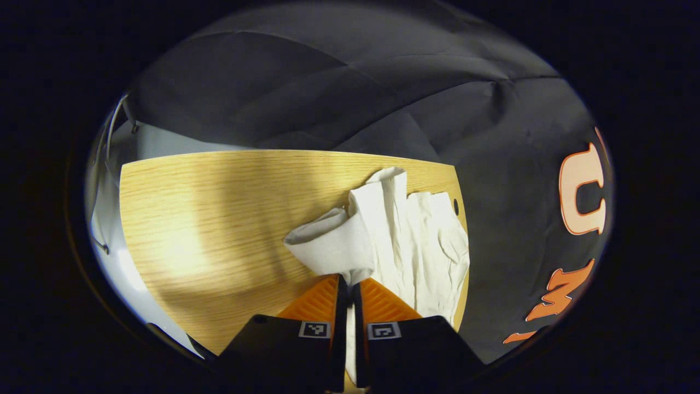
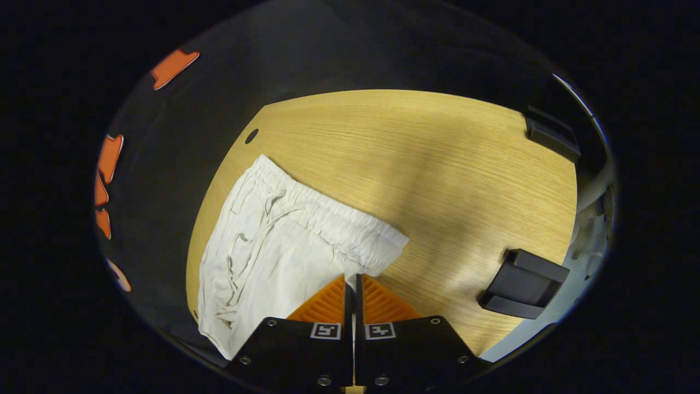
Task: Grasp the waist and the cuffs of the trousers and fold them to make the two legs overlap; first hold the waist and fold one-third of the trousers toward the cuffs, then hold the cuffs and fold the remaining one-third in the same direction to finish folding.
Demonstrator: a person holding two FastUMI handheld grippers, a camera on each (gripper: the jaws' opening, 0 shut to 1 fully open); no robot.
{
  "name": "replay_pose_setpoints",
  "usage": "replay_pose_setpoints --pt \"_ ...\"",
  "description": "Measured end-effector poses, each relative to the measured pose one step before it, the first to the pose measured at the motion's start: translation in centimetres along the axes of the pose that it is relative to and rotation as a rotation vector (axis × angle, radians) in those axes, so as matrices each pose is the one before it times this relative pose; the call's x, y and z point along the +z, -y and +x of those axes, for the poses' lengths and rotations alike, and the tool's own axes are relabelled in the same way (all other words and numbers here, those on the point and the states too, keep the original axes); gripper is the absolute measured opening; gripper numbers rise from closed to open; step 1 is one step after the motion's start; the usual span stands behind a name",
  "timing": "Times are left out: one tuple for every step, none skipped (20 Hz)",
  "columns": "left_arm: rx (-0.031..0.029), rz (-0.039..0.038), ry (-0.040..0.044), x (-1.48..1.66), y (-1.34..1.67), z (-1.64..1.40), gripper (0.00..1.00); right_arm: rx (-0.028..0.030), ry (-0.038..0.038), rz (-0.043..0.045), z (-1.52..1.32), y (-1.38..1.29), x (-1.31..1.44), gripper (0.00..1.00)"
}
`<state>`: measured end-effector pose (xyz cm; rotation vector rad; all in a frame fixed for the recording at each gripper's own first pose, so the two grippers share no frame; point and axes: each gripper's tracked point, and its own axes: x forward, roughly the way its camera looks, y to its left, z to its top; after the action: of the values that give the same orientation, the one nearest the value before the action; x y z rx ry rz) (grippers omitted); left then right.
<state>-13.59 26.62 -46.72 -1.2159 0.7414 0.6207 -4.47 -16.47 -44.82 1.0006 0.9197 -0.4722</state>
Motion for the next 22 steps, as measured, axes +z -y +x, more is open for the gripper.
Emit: replay_pose_setpoints --pt "0.00933 0.00125 -0.00785 0.042 -0.031 -0.211 0.09 0.01400 0.00289 0.00786 -0.106 -0.109 0.098 0.01" --pt "0.00961 0.00946 0.00855 0.355 0.008 -0.323 0.11 0.02369 0.00095 0.01756 -0.027 -0.406 -0.010 0.01" --pt "-0.01708 0.01481 0.00571 0.099 0.676 0.047 0.09 0.03630 -0.00390 0.02155 -0.154 -0.678 -0.049 0.01" --pt "-0.02310 0.01717 0.00341 -0.043 0.636 -0.293 0.07 0.02881 -0.00228 0.02099 -0.627 -0.402 0.023 0.01" --pt "-0.03437 0.02491 0.00568 0.211 0.970 -0.349 0.09 0.02532 -0.00050 0.01371 -0.379 -0.485 0.092 0.01" --pt "-0.01821 0.02329 0.00812 0.036 0.987 -0.258 0.08 0.00974 0.00718 0.00806 -0.151 -0.256 0.239 0.01" --pt "-0.02418 0.01268 0.00553 0.421 0.837 -0.721 0.07 -0.00113 0.01390 0.01087 -0.021 -0.007 0.275 0.01" --pt "-0.02022 0.00693 0.00869 0.169 0.693 -0.321 0.06 0.01277 0.00932 0.01881 -0.326 -0.294 0.195 0.01" --pt "-0.02036 0.00560 -0.00261 0.174 0.674 -0.398 0.06 0.01378 0.00547 0.00805 -0.284 -0.247 0.257 0.01" --pt "-0.00626 0.00927 0.00274 0.082 0.210 -0.317 0.06 0.00504 0.00354 -0.00386 -0.249 -0.017 0.253 0.01" --pt "-0.00598 0.00914 0.00124 0.180 0.300 -0.168 0.08 0.00789 0.00148 -0.00754 -0.097 -0.190 0.163 0.01" --pt "-0.01096 0.00678 0.00117 0.143 0.480 -0.125 0.06 0.01333 0.00246 -0.00003 -0.180 -0.116 0.190 0.01" --pt "-0.01190 0.01090 0.00085 0.311 0.520 -0.141 0.06 0.01980 0.00432 0.01113 -0.262 -0.419 0.259 0.01" --pt "-0.01301 0.01377 0.00425 0.307 0.478 -0.202 0.06 0.02166 0.00279 0.01400 -0.618 -0.499 0.471 0.01" --pt "-0.00797 0.01260 0.00119 0.293 0.551 -0.191 0.06 0.02049 0.00473 0.00935 -0.581 -0.538 0.501 0.00" --pt "-0.00688 0.00726 0.00014 0.033 0.353 -0.271 0.06 0.00898 0.00709 -0.00137 -0.546 -0.193 0.668 0.00" --pt "-0.01171 0.00567 -0.00175 0.158 0.511 -0.082 0.06 0.00755 0.00609 -0.01062 -0.484 -0.166 0.592 0.00" --pt "-0.01136 0.00610 0.00379 0.298 1.010 0.029 0.06 -0.00408 0.00962 -0.01404 -0.138 -0.028 0.093 0.00" --pt "-0.01030 0.01261 -0.00305 0.211 0.795 -0.113 0.06 -0.00417 0.00849 -0.01208 -0.135 -0.054 0.270 0.01" --pt "-0.00847 0.00963 0.00063 0.180 0.779 0.289 0.06 0.00106 0.00454 -0.00529 -0.201 -0.315 0.186 0.00" --pt "-0.00440 0.00818 -0.00992 0.230 0.658 0.177 0.06 -0.00090 0.00510 0.00076 -0.112 -0.089 0.312 0.00" --pt "-0.00568 0.00699 -0.00381 0.285 0.670 0.216 0.05 0.00181 0.00463 -0.00063 -0.179 -0.209 0.309 0.00"
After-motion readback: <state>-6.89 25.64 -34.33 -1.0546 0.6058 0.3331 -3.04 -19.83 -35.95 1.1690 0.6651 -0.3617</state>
